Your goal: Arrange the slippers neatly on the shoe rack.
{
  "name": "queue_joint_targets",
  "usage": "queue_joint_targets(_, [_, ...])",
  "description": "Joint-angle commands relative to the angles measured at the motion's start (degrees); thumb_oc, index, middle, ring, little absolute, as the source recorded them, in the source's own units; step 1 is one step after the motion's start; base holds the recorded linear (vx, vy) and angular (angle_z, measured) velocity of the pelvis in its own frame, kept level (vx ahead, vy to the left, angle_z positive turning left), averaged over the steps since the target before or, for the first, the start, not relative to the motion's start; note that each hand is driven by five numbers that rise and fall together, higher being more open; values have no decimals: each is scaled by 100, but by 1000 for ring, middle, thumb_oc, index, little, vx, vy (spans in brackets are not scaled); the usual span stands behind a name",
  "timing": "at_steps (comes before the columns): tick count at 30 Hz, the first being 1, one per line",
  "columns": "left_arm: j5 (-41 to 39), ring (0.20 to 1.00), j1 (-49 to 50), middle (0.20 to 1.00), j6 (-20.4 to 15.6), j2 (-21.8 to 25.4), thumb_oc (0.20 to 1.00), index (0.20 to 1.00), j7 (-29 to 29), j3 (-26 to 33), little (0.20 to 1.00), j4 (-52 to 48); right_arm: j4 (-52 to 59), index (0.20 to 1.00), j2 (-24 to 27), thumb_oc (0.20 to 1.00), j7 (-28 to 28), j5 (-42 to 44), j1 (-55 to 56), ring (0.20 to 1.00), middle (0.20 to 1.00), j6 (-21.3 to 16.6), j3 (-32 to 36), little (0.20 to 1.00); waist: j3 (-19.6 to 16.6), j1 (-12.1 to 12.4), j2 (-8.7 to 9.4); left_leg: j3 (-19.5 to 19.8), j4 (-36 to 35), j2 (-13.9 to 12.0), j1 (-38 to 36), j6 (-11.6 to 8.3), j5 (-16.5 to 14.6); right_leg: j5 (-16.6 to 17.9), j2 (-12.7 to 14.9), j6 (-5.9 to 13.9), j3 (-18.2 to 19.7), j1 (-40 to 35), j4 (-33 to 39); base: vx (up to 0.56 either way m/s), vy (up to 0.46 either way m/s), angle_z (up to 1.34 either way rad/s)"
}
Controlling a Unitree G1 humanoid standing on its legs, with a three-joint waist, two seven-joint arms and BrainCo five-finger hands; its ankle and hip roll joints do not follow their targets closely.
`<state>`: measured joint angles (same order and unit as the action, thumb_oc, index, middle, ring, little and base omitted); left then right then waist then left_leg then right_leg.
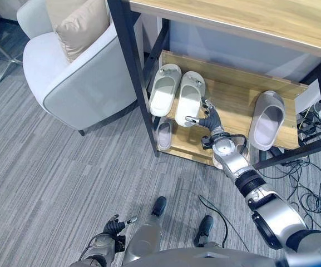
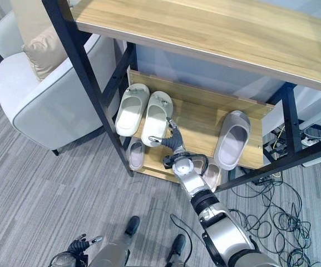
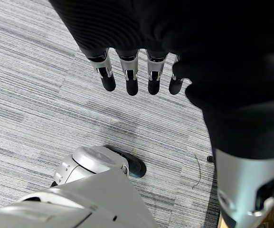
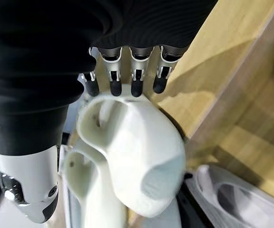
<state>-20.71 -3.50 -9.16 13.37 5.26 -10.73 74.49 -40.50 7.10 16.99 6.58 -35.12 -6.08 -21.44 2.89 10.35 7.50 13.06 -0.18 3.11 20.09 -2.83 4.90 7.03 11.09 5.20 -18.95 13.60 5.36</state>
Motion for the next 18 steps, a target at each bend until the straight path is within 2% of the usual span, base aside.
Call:
queue_joint_targets(1, [40,1000,-242,1000,-17,-75,1000,1000,69,94,1000,481,68,1000,-1,1000,-34,167,-276,1000,1000,-339,-89,1000,155,78,5,130,-482,173,-262,69,-350,-487,224,405,-184,-498,-36,0,0,0])
queue_joint_targets(10, [22,1000,-307,1000,-20,-23,1000,1000,97,90,1000,477,4,1000,-85,1000,-87,253,-435,1000,1000,-338,-238,1000,274,154,62,135,-482,189,-196,64,-322,-468,230,415,-182,-448,-36,0,0,0])
queue_joint_targets(16, [10,1000,-298,1000,20,-103,1000,1000,145,138,1000,474,138,1000,-16,1000,195,-222,-300,1000,1000,-267,-96,1000,215,80,18,99,-482,186,-257,86,-365,-474,245,408,-180,-482,-36,0,0,0])
queue_joint_targets(18, [45,1000,-313,1000,40,-149,1000,1000,201,213,1000,445,401,1000,223,1000,522,-616,-18,1000,1000,-197,233,1000,146,-14,-36,68,-482,173,-286,102,-373,-476,264,418,-171,-495,-36,10,-1,-2])
